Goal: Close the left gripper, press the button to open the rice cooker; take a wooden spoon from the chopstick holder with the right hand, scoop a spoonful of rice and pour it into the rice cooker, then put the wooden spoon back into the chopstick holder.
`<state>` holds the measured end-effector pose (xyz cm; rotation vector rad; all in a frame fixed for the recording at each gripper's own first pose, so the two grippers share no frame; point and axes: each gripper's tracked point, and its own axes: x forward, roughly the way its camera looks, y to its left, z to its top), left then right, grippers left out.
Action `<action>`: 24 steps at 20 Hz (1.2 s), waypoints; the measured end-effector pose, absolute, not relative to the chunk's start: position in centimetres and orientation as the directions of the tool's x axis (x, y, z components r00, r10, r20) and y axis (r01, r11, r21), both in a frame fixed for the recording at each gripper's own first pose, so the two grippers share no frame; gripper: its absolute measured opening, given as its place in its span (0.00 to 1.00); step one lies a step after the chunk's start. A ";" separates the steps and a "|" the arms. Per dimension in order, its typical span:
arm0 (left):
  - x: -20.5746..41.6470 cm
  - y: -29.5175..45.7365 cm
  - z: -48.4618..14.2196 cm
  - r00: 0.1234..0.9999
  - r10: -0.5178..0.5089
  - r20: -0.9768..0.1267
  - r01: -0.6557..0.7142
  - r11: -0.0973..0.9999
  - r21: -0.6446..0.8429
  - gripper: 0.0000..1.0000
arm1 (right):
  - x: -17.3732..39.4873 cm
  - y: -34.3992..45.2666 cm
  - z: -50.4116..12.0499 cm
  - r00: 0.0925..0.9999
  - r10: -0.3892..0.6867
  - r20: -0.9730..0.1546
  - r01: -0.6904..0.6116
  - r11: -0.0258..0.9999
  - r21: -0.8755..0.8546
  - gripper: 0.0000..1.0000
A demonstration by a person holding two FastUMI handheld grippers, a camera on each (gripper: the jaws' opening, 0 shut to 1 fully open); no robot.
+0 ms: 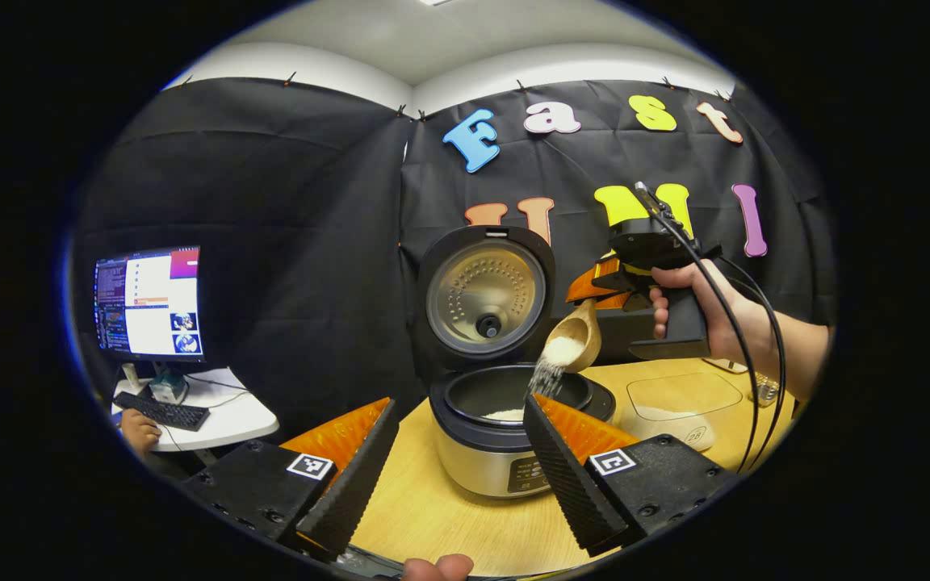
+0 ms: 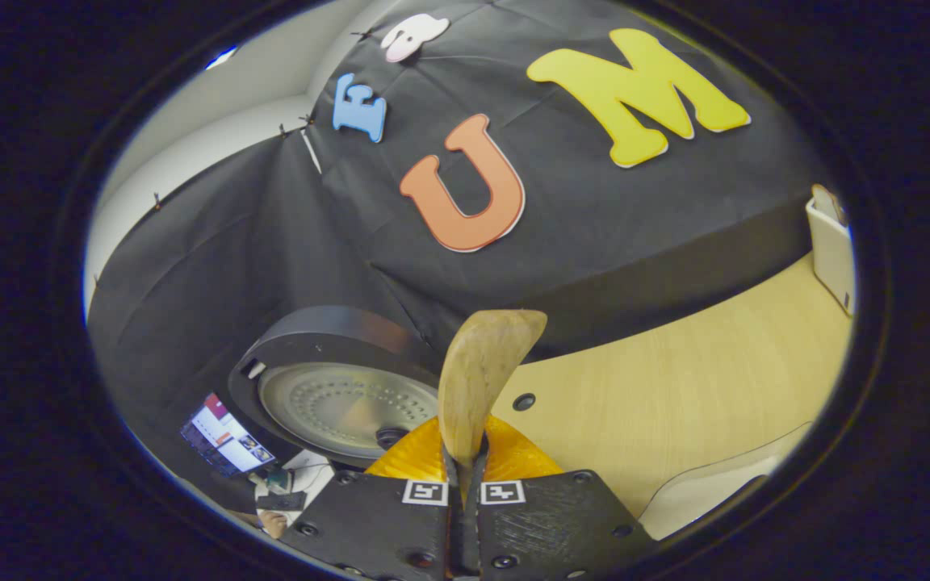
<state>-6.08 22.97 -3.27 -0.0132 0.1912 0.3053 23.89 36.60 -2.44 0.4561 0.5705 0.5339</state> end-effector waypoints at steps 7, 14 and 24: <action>-6.8 24.1 -3.1 0.931 0.312 -0.189 -0.318 0.948 0.002 0.99 | 23.3 38.9 -2.5 0.724 0.570 -0.389 -0.428 0.812 0.396 0.00; -7.3 24.3 -2.5 0.929 0.327 -0.176 -0.331 0.944 0.005 0.99 | 22.0 40.5 -0.5 0.775 0.544 -0.322 -0.511 0.839 0.187 0.00; -7.9 24.4 -1.5 0.933 0.330 -0.146 -0.334 0.943 -0.003 0.99 | 19.4 42.6 3.0 0.829 0.535 -0.161 -0.556 0.819 -0.142 0.00</action>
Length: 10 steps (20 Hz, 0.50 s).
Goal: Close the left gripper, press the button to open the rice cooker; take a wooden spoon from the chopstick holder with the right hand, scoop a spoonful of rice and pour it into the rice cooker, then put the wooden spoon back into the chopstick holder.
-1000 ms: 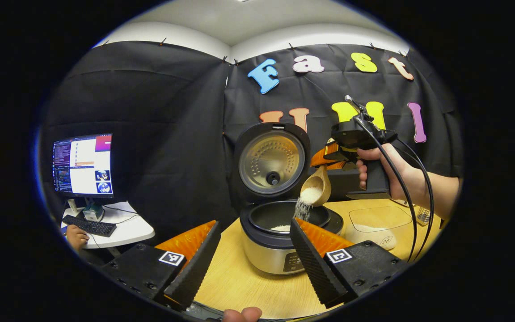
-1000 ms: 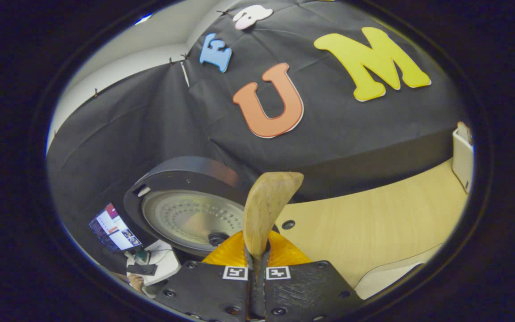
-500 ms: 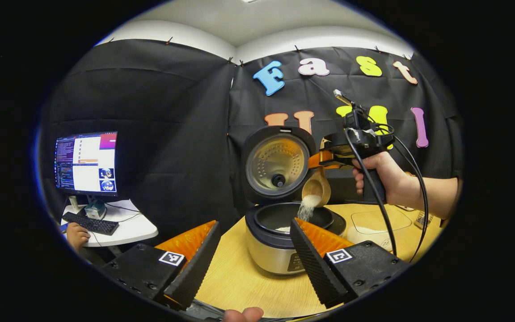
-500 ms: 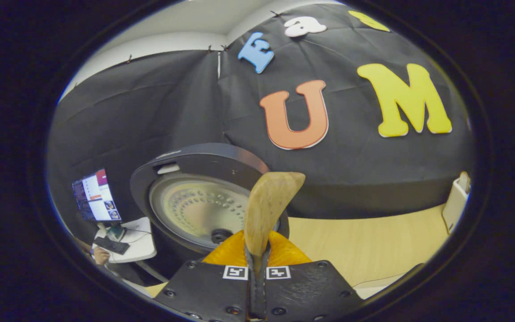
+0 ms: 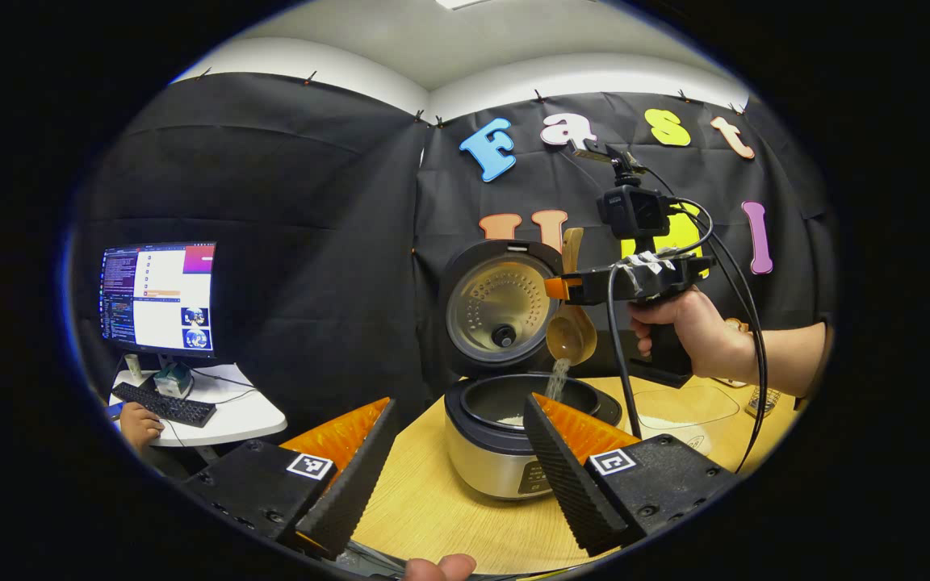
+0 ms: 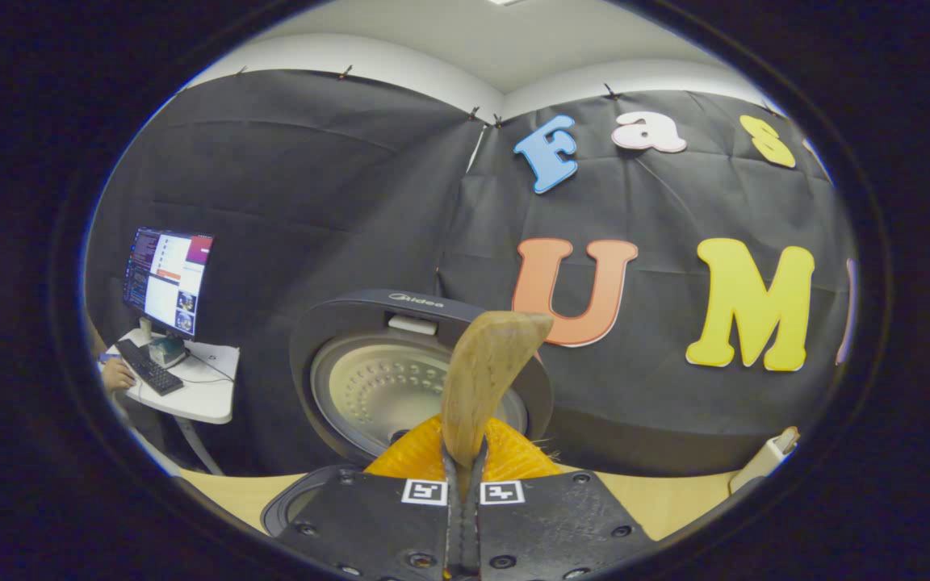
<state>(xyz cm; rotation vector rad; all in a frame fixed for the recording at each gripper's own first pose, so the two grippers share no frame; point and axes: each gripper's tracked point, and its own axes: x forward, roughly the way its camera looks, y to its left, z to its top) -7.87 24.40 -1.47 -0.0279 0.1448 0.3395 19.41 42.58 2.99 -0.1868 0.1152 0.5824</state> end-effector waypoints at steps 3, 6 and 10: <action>-7.9 24.4 -1.3 0.934 0.327 -0.142 -0.332 0.943 -0.012 0.99 | 19.2 42.9 3.0 0.832 0.533 -0.155 -0.554 0.814 -0.172 0.00; -8.0 24.4 -1.2 0.934 0.329 -0.141 -0.335 0.942 -0.021 0.99 | 18.6 43.2 2.7 0.821 0.547 -0.162 -0.569 0.808 -0.155 0.00; -8.1 24.2 -0.8 0.931 0.334 -0.147 -0.345 0.937 -0.054 0.99 | 17.7 43.4 2.3 0.783 0.592 -0.191 -0.607 0.794 -0.026 0.00</action>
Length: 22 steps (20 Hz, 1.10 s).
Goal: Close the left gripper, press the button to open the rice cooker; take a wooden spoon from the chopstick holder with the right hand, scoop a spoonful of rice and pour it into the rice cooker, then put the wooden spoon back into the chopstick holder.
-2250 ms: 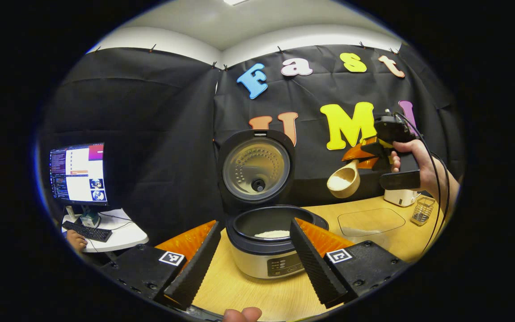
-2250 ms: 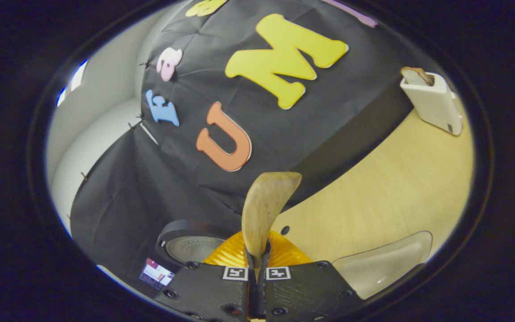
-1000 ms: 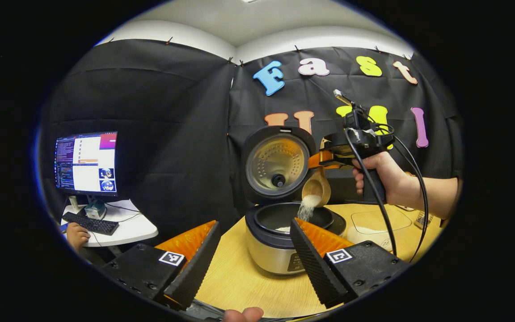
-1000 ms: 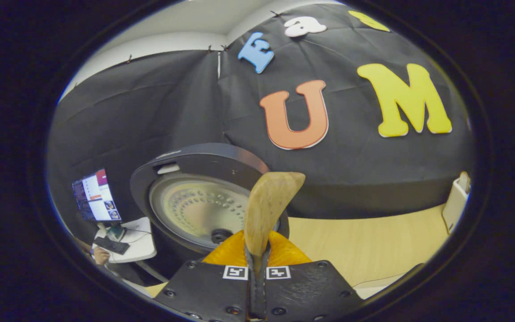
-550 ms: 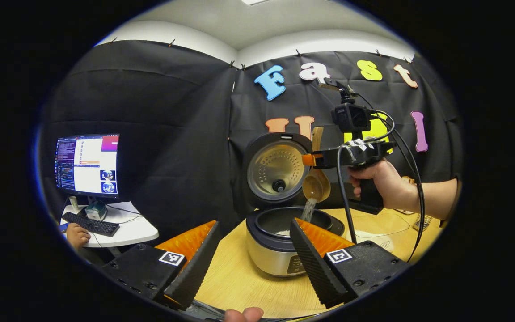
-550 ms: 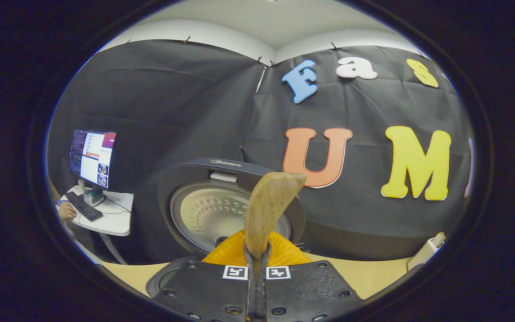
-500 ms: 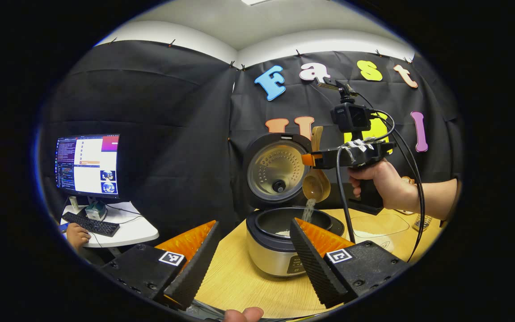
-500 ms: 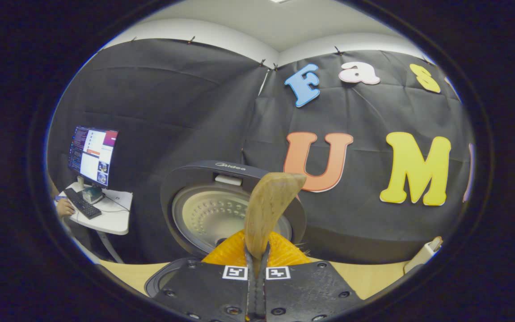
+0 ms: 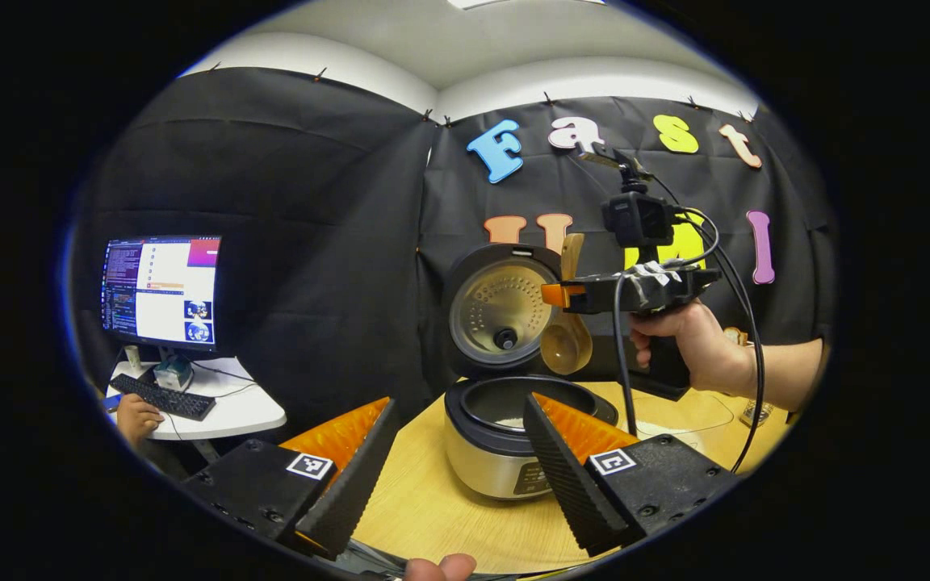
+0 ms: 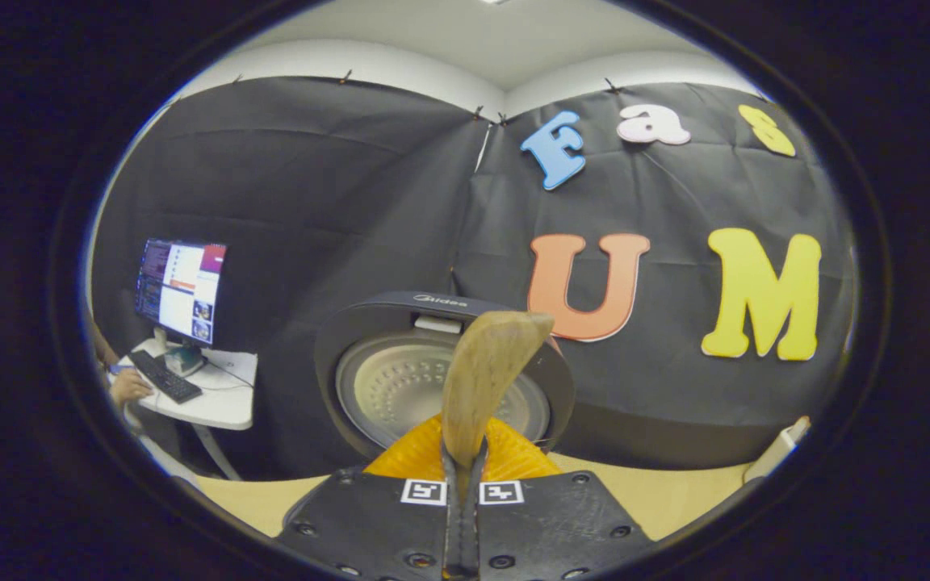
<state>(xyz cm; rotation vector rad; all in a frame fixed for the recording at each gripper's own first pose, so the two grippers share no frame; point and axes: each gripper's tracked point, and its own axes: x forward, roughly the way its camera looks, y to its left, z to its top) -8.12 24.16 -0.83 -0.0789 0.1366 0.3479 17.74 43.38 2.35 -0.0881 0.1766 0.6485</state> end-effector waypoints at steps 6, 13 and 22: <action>-7.8 22.7 0.0 0.939 0.317 -0.130 -0.327 0.943 -0.058 0.99 | 17.0 41.6 4.1 0.748 0.642 -0.168 -0.623 0.767 0.153 0.00; -7.2 20.5 0.7 0.947 0.296 -0.128 -0.305 0.950 -0.060 0.99 | 18.8 35.3 5.3 0.747 0.642 -0.171 -0.505 0.716 0.482 0.00; -5.4 14.7 1.5 0.977 0.189 -0.098 -0.195 0.979 -0.054 0.99 | 19.3 16.4 9.7 0.876 0.465 -0.126 -0.305 0.737 0.603 0.00</action>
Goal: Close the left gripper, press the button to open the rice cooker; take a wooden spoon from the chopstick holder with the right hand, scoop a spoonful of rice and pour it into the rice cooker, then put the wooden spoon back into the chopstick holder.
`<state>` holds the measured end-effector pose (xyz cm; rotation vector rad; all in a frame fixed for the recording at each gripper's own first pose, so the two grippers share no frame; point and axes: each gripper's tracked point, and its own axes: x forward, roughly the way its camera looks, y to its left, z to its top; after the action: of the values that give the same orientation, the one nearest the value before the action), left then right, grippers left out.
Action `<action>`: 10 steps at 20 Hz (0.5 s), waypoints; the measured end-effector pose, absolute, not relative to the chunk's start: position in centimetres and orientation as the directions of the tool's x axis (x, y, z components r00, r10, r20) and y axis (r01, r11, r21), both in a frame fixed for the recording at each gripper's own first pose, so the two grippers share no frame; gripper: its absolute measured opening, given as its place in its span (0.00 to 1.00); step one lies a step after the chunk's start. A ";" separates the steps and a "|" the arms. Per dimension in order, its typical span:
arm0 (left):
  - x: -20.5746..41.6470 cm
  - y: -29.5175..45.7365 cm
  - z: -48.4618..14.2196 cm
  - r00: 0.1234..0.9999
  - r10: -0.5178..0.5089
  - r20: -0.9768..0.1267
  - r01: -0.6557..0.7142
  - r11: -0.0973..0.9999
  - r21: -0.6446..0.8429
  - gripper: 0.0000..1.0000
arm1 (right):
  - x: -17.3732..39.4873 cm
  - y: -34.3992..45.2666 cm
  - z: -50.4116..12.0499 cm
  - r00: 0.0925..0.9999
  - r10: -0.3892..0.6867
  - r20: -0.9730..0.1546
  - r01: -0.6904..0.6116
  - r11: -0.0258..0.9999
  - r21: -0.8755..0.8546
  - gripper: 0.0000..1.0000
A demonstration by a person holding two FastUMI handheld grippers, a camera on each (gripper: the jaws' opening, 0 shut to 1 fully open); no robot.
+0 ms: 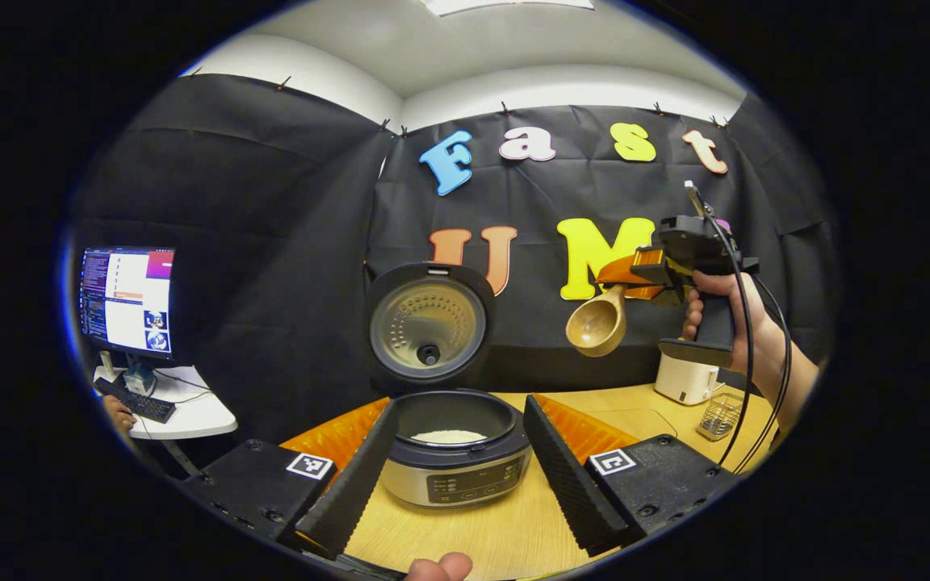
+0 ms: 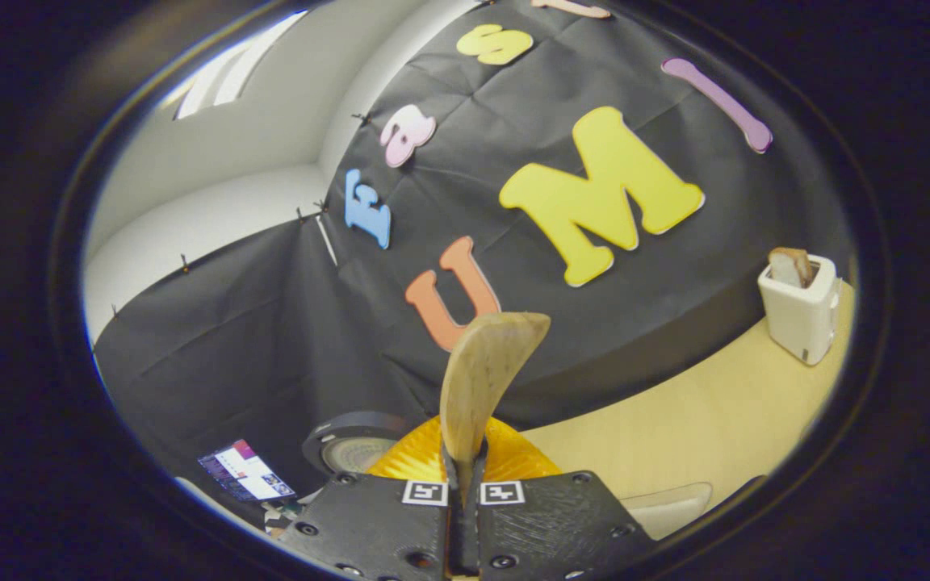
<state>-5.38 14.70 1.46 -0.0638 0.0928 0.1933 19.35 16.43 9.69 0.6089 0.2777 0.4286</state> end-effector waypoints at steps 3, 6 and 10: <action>-4.7 12.9 1.2 0.981 0.162 -0.104 -0.167 0.985 -0.046 0.99 | 19.0 8.8 10.9 0.928 0.360 -0.100 -0.241 0.782 0.575 0.00; -4.2 11.9 0.8 0.982 0.156 -0.108 -0.160 0.987 -0.026 0.99 | 18.1 1.3 11.3 0.964 0.250 -0.091 -0.161 0.821 0.548 0.00; -3.6 10.3 0.6 0.984 0.145 -0.104 -0.146 0.989 0.003 0.99 | 16.5 -6.8 10.7 0.988 0.119 -0.101 -0.051 0.857 0.512 0.00</action>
<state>-3.57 10.30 0.55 -0.0049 0.1046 0.1463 16.51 -6.82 10.65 0.5334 0.1311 0.0897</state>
